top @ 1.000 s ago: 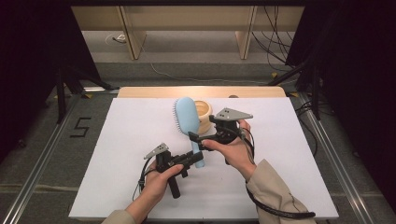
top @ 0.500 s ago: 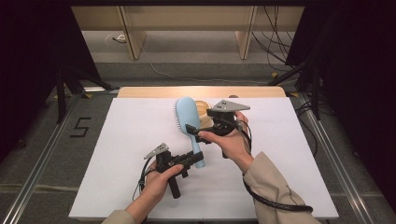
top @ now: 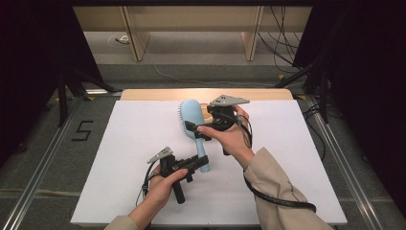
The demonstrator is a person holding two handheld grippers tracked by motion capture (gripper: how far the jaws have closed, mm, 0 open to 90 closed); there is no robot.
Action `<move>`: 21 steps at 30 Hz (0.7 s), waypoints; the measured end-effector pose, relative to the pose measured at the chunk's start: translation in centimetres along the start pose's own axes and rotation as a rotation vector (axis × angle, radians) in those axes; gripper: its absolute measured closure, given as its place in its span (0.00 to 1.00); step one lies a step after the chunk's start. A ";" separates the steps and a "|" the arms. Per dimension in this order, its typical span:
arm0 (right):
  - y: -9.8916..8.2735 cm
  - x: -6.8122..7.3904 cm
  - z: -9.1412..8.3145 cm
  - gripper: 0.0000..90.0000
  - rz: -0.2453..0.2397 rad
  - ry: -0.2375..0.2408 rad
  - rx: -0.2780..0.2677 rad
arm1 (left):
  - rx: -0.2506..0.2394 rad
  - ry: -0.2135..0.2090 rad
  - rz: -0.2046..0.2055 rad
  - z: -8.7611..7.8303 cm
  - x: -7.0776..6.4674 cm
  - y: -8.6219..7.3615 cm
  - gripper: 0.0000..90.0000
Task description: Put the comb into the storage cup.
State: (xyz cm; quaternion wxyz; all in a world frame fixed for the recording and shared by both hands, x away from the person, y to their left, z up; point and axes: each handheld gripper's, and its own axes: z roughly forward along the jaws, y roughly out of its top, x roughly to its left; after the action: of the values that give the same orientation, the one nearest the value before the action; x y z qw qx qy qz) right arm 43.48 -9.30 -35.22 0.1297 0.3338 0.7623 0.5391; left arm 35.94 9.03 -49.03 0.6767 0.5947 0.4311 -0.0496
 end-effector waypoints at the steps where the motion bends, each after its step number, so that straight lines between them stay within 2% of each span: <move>1: 0.1 0.0 0.1 0.01 0.002 0.000 0.003 | 0.001 0.001 0.001 0.0 0.0 0.0 0.73; 11: 0.9 -0.2 1.2 0.01 0.012 -0.014 0.027 | 0.002 -0.001 0.002 0.0 -0.1 0.0 0.74; 21: 1.6 -0.6 2.5 0.01 0.044 -0.027 0.057 | 0.002 -0.003 -0.001 0.0 -0.1 0.0 0.73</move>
State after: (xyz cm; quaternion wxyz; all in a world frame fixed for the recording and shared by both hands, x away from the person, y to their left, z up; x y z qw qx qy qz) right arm 45.91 -7.47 -34.79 0.1187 0.3610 0.7681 0.5154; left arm 35.90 8.98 -49.00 0.6769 0.5949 0.4304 -0.0513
